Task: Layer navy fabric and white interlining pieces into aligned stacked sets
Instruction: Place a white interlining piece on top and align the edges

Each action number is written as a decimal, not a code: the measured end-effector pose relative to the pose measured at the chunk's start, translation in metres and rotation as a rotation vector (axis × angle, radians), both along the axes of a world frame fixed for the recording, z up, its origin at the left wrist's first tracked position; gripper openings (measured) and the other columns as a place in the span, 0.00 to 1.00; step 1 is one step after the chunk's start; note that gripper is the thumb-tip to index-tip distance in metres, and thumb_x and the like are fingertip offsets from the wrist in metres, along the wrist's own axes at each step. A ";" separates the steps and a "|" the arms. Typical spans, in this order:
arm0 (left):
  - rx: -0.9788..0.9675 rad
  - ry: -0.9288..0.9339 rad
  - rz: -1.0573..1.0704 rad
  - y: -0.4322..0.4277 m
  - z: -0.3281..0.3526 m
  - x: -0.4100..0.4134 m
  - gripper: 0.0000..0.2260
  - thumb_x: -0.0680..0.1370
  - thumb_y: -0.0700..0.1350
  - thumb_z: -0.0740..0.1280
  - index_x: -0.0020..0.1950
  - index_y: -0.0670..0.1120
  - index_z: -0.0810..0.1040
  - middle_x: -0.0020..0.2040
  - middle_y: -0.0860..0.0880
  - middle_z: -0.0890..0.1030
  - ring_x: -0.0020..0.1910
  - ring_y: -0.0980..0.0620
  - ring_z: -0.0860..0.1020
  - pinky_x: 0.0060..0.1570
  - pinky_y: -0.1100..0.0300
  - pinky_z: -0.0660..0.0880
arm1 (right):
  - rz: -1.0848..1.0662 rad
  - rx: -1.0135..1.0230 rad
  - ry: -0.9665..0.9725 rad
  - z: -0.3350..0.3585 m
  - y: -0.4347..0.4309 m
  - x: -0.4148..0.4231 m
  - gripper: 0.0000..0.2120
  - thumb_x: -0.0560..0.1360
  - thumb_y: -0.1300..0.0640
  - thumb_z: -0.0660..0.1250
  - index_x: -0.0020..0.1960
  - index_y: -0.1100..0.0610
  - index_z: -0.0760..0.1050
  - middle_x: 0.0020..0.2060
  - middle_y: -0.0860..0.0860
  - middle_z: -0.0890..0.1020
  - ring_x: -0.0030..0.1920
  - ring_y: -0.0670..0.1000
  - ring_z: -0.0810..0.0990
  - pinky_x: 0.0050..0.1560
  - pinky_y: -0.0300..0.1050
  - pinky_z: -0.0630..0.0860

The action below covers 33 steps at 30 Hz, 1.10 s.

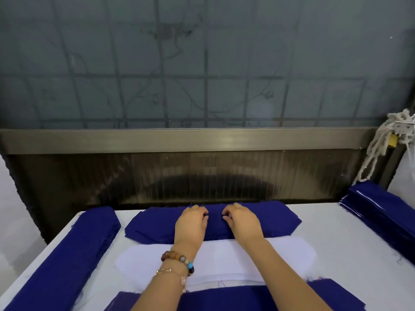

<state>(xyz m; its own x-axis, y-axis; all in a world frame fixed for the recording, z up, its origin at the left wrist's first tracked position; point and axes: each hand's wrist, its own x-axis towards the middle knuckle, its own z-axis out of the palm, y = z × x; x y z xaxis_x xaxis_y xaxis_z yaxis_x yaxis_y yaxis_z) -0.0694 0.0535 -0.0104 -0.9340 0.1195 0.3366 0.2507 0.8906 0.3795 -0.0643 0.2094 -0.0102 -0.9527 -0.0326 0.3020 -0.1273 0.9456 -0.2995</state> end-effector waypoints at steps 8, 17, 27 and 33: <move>-0.003 0.058 0.076 0.014 -0.017 -0.013 0.11 0.82 0.52 0.58 0.63 0.53 0.70 0.56 0.53 0.78 0.54 0.53 0.74 0.53 0.58 0.73 | -0.085 0.038 0.035 -0.018 -0.006 -0.016 0.12 0.80 0.46 0.58 0.61 0.48 0.67 0.55 0.48 0.76 0.51 0.48 0.76 0.45 0.39 0.73; -0.019 0.129 0.008 0.006 -0.023 -0.018 0.04 0.81 0.55 0.60 0.51 0.56 0.70 0.52 0.57 0.70 0.52 0.57 0.66 0.52 0.62 0.64 | -0.100 0.034 0.073 -0.025 -0.007 -0.015 0.07 0.81 0.48 0.57 0.57 0.48 0.68 0.53 0.47 0.74 0.50 0.47 0.73 0.43 0.38 0.73; 0.036 0.046 -0.037 0.005 -0.021 -0.019 0.12 0.80 0.53 0.62 0.64 0.58 0.68 0.60 0.59 0.74 0.63 0.58 0.69 0.66 0.57 0.59 | -0.092 -0.018 0.081 -0.023 -0.006 -0.014 0.04 0.81 0.51 0.59 0.53 0.50 0.70 0.51 0.47 0.72 0.46 0.45 0.72 0.45 0.38 0.73; -0.004 0.064 0.001 0.002 -0.018 -0.021 0.05 0.81 0.55 0.60 0.54 0.58 0.72 0.53 0.58 0.72 0.55 0.57 0.69 0.57 0.58 0.62 | -0.097 -0.050 0.081 -0.021 -0.007 -0.012 0.05 0.80 0.50 0.59 0.54 0.50 0.70 0.52 0.47 0.73 0.46 0.45 0.73 0.43 0.37 0.73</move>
<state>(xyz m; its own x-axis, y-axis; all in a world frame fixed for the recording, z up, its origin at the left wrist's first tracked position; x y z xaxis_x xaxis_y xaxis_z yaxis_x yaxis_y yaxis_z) -0.0900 0.0555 -0.0285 -0.9107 0.1204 0.3951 0.2736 0.8924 0.3587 -0.0767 0.2024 -0.0317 -0.9231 0.0758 0.3769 -0.0614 0.9387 -0.3391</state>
